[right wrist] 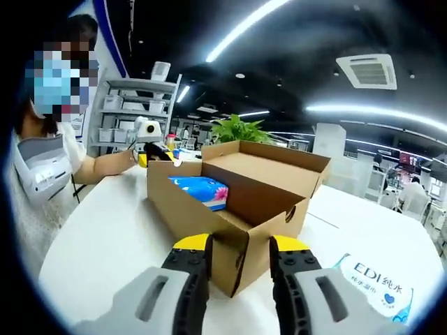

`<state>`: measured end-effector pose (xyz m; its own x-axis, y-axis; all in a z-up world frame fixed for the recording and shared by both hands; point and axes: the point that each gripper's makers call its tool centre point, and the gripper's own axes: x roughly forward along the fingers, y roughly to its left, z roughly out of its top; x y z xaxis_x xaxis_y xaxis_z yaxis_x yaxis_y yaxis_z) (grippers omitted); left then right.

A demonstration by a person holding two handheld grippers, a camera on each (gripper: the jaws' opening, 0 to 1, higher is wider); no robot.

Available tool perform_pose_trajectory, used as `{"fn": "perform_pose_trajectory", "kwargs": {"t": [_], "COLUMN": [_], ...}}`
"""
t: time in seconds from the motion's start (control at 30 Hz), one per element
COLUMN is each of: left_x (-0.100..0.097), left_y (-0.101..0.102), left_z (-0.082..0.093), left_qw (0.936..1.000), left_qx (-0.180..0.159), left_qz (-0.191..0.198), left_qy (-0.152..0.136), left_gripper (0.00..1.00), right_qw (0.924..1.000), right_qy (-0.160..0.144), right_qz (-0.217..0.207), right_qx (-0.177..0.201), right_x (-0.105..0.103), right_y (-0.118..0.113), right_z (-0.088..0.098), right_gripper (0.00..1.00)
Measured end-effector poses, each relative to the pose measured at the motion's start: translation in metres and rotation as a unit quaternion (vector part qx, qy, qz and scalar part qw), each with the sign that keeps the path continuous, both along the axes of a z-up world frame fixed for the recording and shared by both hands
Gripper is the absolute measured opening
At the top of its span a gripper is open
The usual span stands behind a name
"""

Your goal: Operate the shoe box by opening the lid, removing the specified soft item, and placing it in the target area until the item is outside and the box remains undamaged.

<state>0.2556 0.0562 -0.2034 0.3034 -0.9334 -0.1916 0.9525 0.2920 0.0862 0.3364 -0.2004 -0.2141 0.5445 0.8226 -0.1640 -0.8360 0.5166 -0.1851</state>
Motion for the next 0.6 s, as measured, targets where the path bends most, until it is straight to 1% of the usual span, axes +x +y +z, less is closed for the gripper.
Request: {"fn": "perform_pose_trajectory", "kwargs": {"t": [0.2, 0.6], "left_x": [0.0, -0.0002], "left_y": [-0.0005, -0.0024], "left_z": [-0.0003, -0.0014], "left_qw": [1.0, 0.9999], "left_qx": [0.003, 0.009], "left_qz": [0.003, 0.008], "left_qy": [-0.001, -0.002], "left_gripper": [0.41, 0.41], "right_qw": [1.0, 0.9997], "right_qy": [-0.008, -0.013], "right_qz": [-0.005, -0.02], "right_qx": [-0.002, -0.004], "right_x": [0.0028, 0.008], "right_y": [0.0005, 0.0012], "right_z": [-0.0004, -0.0016], "right_gripper": [0.33, 0.33]}}
